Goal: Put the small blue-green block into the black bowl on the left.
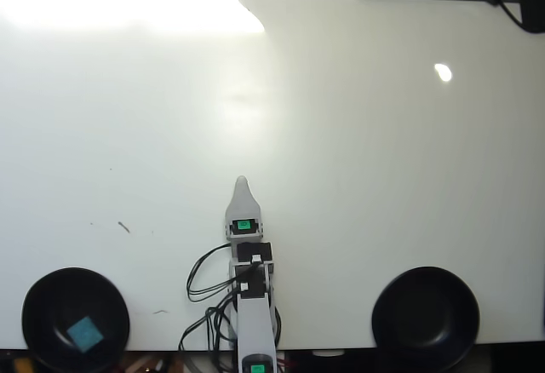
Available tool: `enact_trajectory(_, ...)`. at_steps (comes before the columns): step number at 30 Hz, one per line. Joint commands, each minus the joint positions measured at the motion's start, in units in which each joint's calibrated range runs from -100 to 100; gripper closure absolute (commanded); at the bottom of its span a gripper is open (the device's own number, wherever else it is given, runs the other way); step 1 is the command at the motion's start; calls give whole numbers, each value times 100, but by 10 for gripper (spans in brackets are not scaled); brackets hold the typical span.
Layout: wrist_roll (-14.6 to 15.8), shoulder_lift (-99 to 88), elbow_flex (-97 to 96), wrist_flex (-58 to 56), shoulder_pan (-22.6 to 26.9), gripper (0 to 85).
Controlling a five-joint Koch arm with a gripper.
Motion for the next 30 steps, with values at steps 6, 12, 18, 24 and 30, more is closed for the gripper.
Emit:
enact_trajectory(6,10,-57,-203,-220,-10,372)
enact_trajectory(12,10,-57,-203,-228,-10,372)
enact_trajectory(18,10,-57,-203,-228,-10,372)
enact_trajectory(24,10,-57,-203,-228,-10,372)
enact_trajectory(30,10,-57,-203,-228,-10,372)
